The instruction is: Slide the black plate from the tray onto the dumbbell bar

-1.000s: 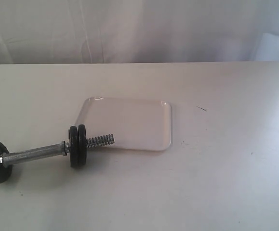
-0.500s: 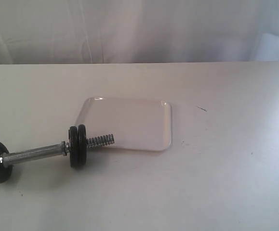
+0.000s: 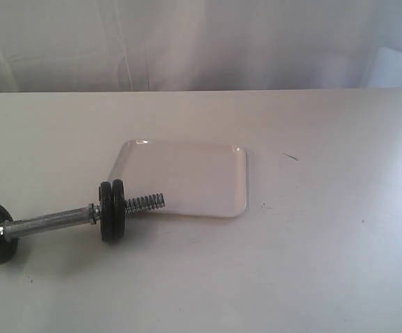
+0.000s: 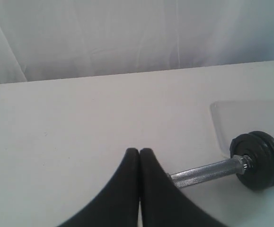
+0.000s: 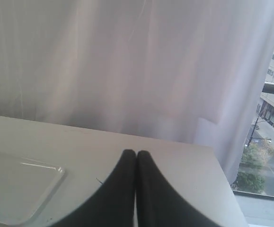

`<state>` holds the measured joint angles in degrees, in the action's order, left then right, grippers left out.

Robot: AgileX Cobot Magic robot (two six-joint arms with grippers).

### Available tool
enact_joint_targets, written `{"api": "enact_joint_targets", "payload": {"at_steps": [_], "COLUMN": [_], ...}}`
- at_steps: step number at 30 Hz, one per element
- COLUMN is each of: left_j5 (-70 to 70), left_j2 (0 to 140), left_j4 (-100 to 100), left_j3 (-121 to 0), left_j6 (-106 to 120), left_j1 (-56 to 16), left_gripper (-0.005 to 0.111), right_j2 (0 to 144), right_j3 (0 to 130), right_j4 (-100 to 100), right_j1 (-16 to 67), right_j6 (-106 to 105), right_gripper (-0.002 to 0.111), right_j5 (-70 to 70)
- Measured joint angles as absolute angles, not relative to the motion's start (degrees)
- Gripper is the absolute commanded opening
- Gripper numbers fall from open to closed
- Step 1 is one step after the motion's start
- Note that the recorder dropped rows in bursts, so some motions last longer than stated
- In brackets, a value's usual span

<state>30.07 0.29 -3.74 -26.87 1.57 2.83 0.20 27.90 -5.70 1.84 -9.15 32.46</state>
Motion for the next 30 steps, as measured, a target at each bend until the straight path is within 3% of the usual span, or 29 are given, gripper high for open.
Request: {"api": "enact_joint_targets", "payload": {"at_steps": [16,30], "left_j5": [2.8,4.6], "left_j2": [0.3,0.3], "left_j4": [-4.8,-4.8], "left_j3": [-1.4,-0.2], "left_j6": [1.3,10.1], "left_j1": [2.8,2.8], "left_gripper": [0.000,0.000], "right_j2": [0.3,0.3], "right_j3": [8.0,0.4], "right_j4": [-2.6,-0.6], "right_j1": [1.8,1.8], "right_j6": [-9.1,-10.0], "right_gripper": [0.000,0.000], "right_j5": [13.1,9.3]}}
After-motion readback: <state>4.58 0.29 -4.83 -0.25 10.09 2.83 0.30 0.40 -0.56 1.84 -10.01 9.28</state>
